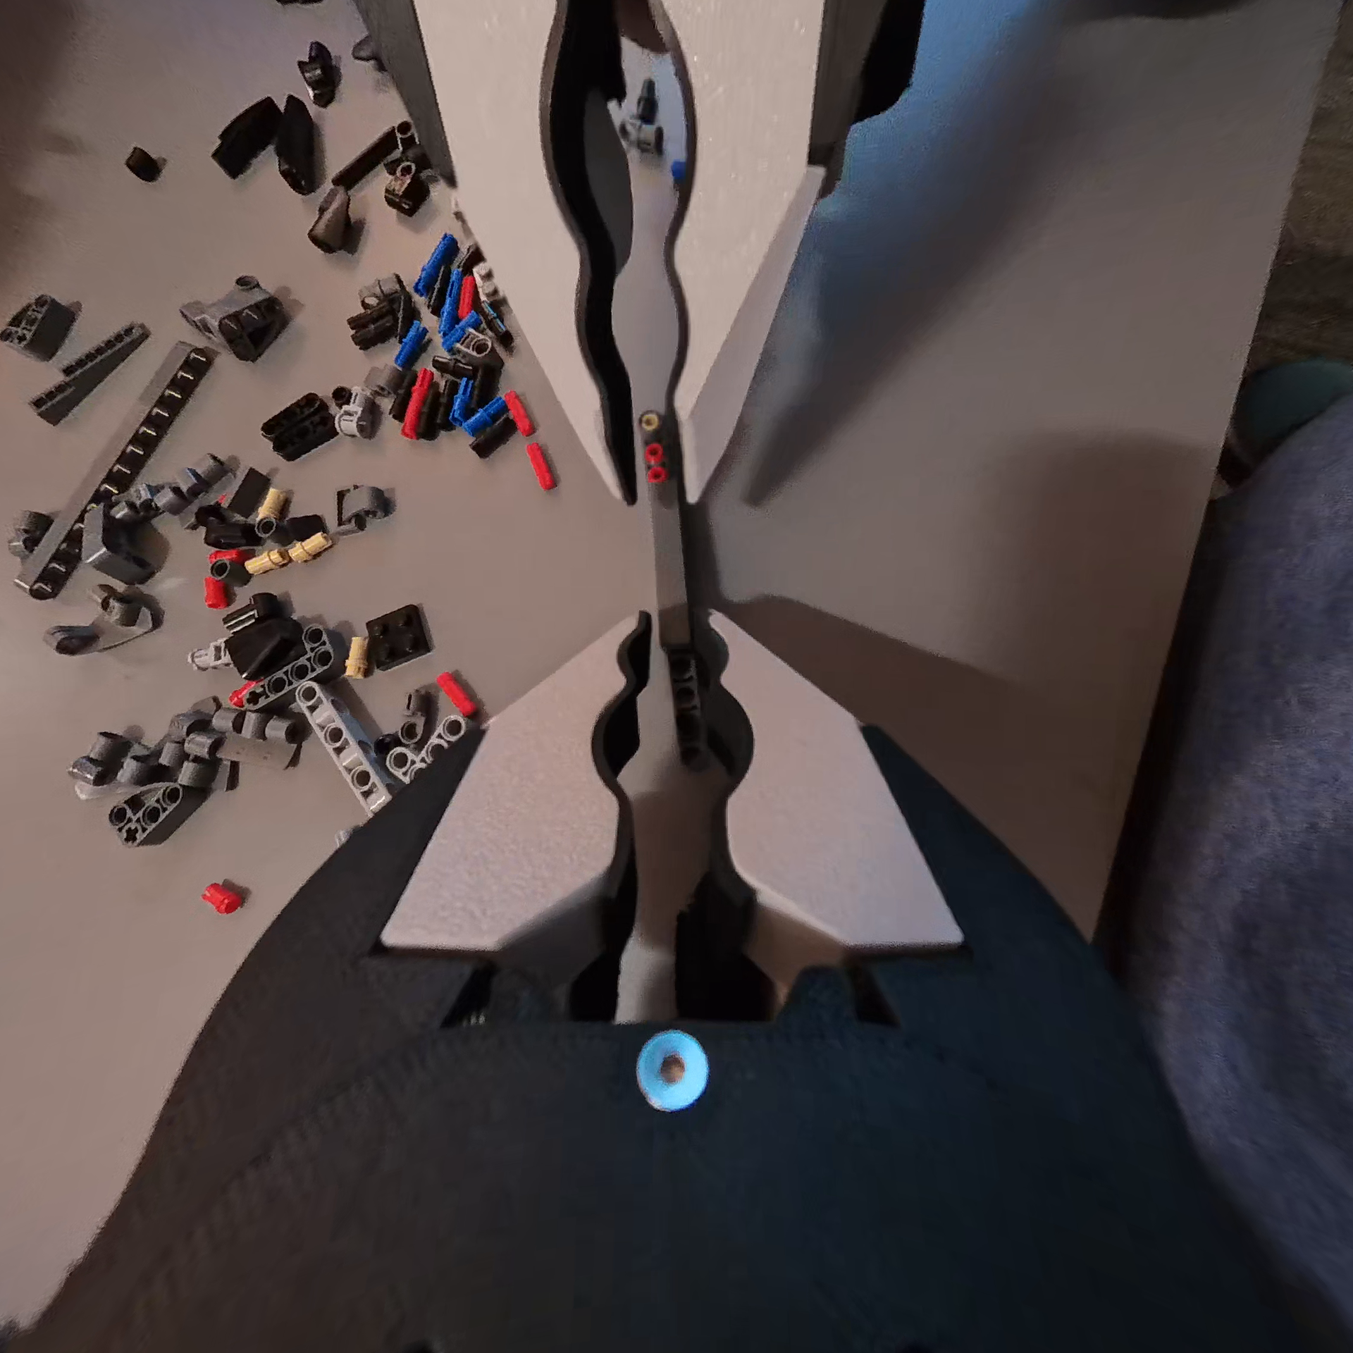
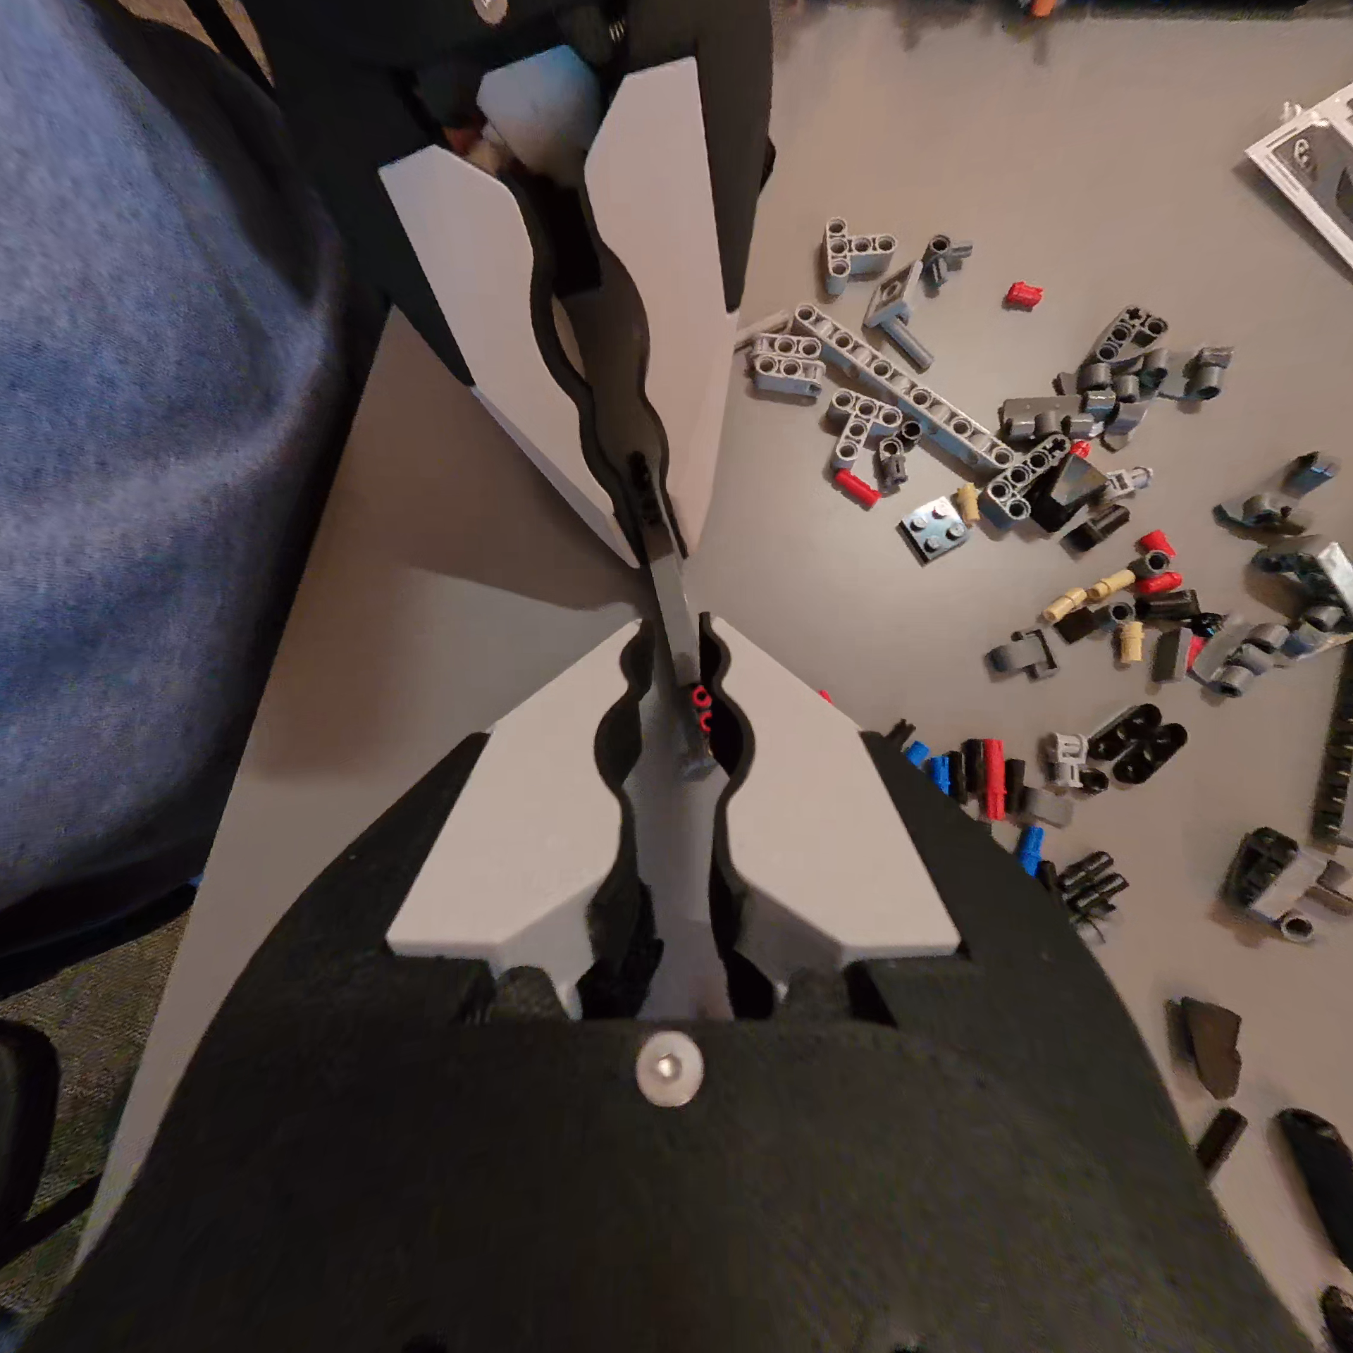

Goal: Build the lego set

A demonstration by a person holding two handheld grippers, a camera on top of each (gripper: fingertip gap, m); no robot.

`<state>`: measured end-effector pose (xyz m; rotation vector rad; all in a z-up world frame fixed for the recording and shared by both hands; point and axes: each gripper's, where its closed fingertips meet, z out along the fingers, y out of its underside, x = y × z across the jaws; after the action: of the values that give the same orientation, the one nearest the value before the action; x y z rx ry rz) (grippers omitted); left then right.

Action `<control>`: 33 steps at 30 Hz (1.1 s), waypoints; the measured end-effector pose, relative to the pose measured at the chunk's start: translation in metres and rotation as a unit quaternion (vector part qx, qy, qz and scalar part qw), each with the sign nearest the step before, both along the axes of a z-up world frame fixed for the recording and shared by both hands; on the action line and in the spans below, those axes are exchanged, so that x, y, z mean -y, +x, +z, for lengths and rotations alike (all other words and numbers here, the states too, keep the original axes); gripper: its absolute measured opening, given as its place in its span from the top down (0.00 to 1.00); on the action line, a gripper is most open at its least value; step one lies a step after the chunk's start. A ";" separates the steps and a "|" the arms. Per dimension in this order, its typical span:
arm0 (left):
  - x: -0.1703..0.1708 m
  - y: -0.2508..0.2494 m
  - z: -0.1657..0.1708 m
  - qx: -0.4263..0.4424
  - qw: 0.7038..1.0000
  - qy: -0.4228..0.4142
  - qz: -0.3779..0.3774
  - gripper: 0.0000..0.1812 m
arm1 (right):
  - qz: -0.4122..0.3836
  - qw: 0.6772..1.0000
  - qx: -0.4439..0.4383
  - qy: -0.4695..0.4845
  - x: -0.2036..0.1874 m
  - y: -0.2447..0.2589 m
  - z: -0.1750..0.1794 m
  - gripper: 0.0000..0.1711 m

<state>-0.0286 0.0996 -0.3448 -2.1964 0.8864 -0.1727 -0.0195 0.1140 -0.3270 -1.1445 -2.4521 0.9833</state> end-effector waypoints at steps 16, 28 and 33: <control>-0.003 0.002 0.001 -0.015 1.000 0.000 0.012 0.97 | -0.029 0.999 0.000 -0.038 -0.019 -0.001 0.014 1.00; -0.005 0.001 0.001 -0.002 1.000 -0.016 0.021 0.97 | -0.009 0.999 0.030 -0.006 -0.011 -0.001 -0.008 0.98; -0.006 0.001 0.001 0.012 0.999 -0.023 0.023 0.97 | 0.002 0.999 0.053 -0.009 -0.014 0.006 -0.019 0.92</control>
<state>-0.0272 0.1060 -0.3436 -2.2496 0.8252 -0.1995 -0.0131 0.1284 -0.3461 -1.2272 -2.5334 0.9709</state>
